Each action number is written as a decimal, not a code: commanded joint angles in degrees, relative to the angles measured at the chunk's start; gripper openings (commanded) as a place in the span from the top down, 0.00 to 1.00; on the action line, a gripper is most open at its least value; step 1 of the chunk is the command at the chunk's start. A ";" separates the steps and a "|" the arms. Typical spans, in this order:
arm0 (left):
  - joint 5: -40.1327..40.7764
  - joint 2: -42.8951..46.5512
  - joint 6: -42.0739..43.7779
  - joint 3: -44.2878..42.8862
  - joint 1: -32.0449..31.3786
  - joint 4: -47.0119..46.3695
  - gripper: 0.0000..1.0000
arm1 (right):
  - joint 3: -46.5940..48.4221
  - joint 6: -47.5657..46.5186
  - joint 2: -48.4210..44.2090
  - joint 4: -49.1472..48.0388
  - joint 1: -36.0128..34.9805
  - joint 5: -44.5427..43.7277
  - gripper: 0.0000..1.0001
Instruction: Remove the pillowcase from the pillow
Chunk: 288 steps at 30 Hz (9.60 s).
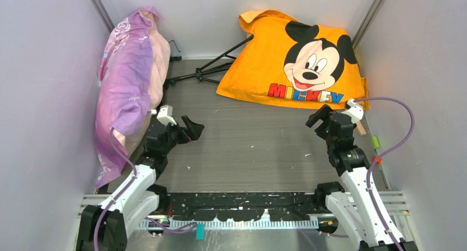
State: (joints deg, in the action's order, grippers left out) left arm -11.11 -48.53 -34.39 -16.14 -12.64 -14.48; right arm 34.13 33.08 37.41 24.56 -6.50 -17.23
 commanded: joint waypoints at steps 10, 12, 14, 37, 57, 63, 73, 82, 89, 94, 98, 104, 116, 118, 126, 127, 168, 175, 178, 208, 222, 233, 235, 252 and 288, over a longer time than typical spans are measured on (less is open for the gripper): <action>0.02 2.57 -0.79 0.67 -0.14 -2.55 0.00 | 15.72 1.59 24.45 -5.47 0.21 -1.09 0.05; -0.74 2.23 -0.58 0.74 -0.11 -3.06 0.00 | 19.26 1.13 30.40 -5.20 0.19 -1.69 0.04; -1.41 1.43 -0.28 0.85 -0.12 -3.64 0.00 | 22.38 2.06 35.71 -5.21 0.26 -0.44 0.03; -3.04 -0.69 0.59 0.15 -0.10 -4.24 0.00 | 30.73 34.54 62.16 -16.21 3.57 -9.72 0.01; -3.56 -0.29 0.62 0.15 -0.10 -4.40 0.01 | 35.53 17.25 49.18 -22.67 4.48 -4.63 1.00; -3.74 -0.53 0.62 0.07 -0.10 -4.59 0.02 | 45.61 12.92 40.52 -16.30 3.33 0.22 1.00; -3.51 1.19 0.64 0.32 -0.10 -3.99 0.02 | 62.23 15.15 32.47 -1.71 1.26 16.11 1.00; -3.00 3.35 0.71 0.50 -0.15 -3.04 0.03 | 80.17 16.94 32.96 15.53 1.03 31.64 1.00; -2.56 5.04 0.88 0.78 -0.10 -2.38 0.03 | 75.56 20.02 29.84 13.52 1.05 39.10 1.00; -2.28 6.35 1.08 0.82 -0.10 -1.52 0.03 | 61.70 12.57 19.58 15.68 1.05 17.79 0.92; -2.20 6.94 1.00 1.01 -0.15 -1.43 0.03 | 44.26 6.02 7.47 10.57 1.01 -6.92 0.84; -2.82 5.29 0.41 1.04 -0.10 -2.72 0.03 | 35.02 0.79 2.87 13.52 1.04 -17.31 0.84; -6.54 -0.36 -0.21 -0.17 -0.15 -5.22 0.03 | 40.46 -3.25 12.18 19.25 1.01 23.75 0.12; -6.18 -1.22 -1.08 -0.45 -0.18 -4.70 0.03 | 40.44 -1.75 14.32 21.05 1.00 25.01 0.11; -7.22 -7.43 -17.38 -6.17 -0.15 12.99 0.00 | 36.76 -8.69 18.52 29.90 -10.24 38.39 0.10; -8.84 -7.98 -18.24 -6.69 -0.11 14.01 0.00 | 36.53 -8.71 18.37 30.60 -15.60 33.74 0.10; -16.57 -3.74 -32.82 -2.58 -5.19 13.00 0.36 | 40.04 2.08 41.61 47.73 -74.09 6.75 0.34; -15.67 -9.45 -32.80 -2.56 -7.30 7.57 0.53 | 34.68 2.76 42.25 44.97 -74.22 10.51 0.46; -15.54 -10.95 -31.50 -3.06 -7.40 6.03 0.82 | 33.41 1.63 43.86 43.83 -74.22 10.22 0.79; 18.01 -35.78 0.53 -98.68 -4.89 65.00 1.00 | 53.27 -0.11 28.87 22.01 -21.47 12.71 1.00; 12.98 -53.57 -2.62 -93.64 -4.85 47.42 0.14 | 49.06 -7.53 31.59 25.18 -5.74 14.83 0.11; 5.67 -30.00 -0.57 -74.84 -4.85 36.93 0.15 | 39.91 -7.80 13.26 19.48 -5.65 7.37 0.12; 2.74 -24.65 -0.29 -67.55 -4.81 33.36 0.13 | 37.55 -6.39 11.37 19.83 -5.65 9.47 0.12; -1.78 -12.72 6.74 -39.69 -19.71 27.74 0.14 | 2.26 14.21 0.52 6.13 -5.66 25.12 0.17; 3.92 -30.50 4.13 -44.68 -41.32 25.51 0.21 | 19.35 11.43 30.75 -7.12 -18.53 34.34 0.43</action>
State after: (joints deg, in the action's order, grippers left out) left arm -7.77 -77.10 -27.38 -59.09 -53.71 18.35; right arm 52.42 49.19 72.49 14.17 -25.96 22.76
